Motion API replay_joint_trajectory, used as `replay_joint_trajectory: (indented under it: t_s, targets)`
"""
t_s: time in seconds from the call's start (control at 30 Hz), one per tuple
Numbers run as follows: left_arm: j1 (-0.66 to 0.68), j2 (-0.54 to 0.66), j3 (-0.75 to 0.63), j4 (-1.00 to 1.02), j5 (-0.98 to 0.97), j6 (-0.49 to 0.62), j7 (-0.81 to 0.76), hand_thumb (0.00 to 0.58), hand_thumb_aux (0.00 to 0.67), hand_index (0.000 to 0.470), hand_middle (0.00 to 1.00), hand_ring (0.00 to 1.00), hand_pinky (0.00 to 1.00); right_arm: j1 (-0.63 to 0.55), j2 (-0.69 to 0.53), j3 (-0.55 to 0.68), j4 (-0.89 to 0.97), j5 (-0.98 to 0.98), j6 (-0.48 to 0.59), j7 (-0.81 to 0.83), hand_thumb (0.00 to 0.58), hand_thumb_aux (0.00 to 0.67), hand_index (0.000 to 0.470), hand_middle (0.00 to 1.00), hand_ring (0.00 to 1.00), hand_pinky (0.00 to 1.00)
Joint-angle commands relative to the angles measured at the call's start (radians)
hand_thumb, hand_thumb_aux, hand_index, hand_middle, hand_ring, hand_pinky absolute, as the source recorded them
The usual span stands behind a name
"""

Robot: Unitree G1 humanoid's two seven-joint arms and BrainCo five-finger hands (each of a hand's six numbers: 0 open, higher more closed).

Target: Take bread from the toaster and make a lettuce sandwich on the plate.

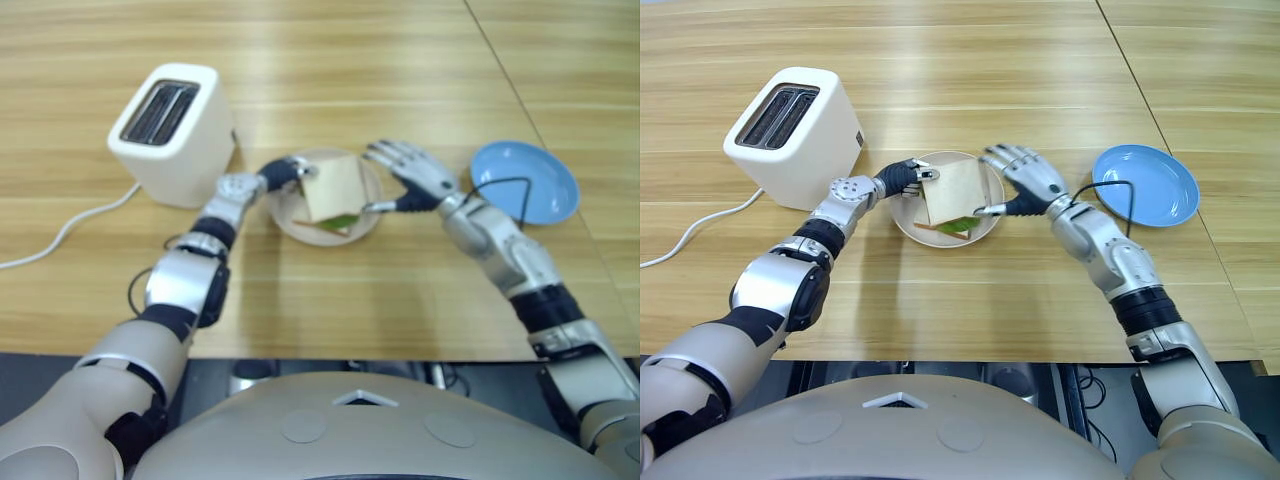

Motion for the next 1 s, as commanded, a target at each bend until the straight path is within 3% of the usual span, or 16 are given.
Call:
replay_joint_trajectory:
  t_s: [0.03, 0.37, 0.53, 0.57, 0.6, 0.8, 1.0]
  targets:
    - [0.016, 0.004, -0.02, 0.037, 0.044, 0.032, 0.046, 0.58, 0.67, 0.46, 1.0, 1.0, 1.0, -0.03, 0.01, 0.1, 0.036, -0.109, -0.017, -0.004, 0.0, 0.0, 0.0, 0.0, 0.0, 0.0]
    - [0.018, 0.009, -0.01, 0.035, 0.066, 0.027, 0.077, 0.58, 0.67, 0.46, 1.0, 1.0, 1.0, -0.035, 0.06, 0.297, 0.156, -0.187, -0.04, 0.143, 0.0, 0.0, 0.0, 0.0, 0.0, 0.0]
    - [0.004, 0.02, -0.001, -0.009, 0.062, -0.038, 0.11, 0.58, 0.67, 0.46, 1.0, 1.0, 1.0, -0.021, 0.084, 0.342, 0.271, -0.181, -0.046, 0.216, 0.0, 0.0, 0.0, 0.0, 0.0, 0.0]
    - [0.0, 0.024, 0.007, -0.03, 0.057, -0.062, 0.135, 0.509, 0.436, 0.299, 0.94, 0.94, 0.94, -0.021, 0.088, 0.343, 0.283, -0.182, -0.047, 0.218, 0.0, 0.0, 0.0, 0.0, 0.0, 0.0]
    - [-0.003, 0.033, 0.011, -0.056, 0.063, -0.093, 0.182, 0.0, 0.0, 0.0, 0.0, 0.0, 0.0, -0.021, 0.09, 0.343, 0.291, -0.181, -0.046, 0.219, 0.0, 0.0, 0.0, 0.0, 0.0, 0.0]
    - [0.08, 0.106, 0.051, -0.366, 0.094, -0.248, 0.416, 0.0, 0.0, 0.0, 0.0, 0.0, 0.0, -0.038, 0.071, 0.319, 0.34, -0.162, -0.063, 0.172, 0.0, 0.0, 0.0, 0.0, 0.0, 0.0]
    - [0.311, 0.177, 0.053, -0.845, 0.147, -0.102, 0.43, 0.0, 0.0, 0.0, 0.0, 0.0, 0.0, -0.038, 0.05, 0.291, 0.315, -0.142, -0.085, 0.102, 0.0, 0.0, 0.0, 0.0, 0.0, 0.0]
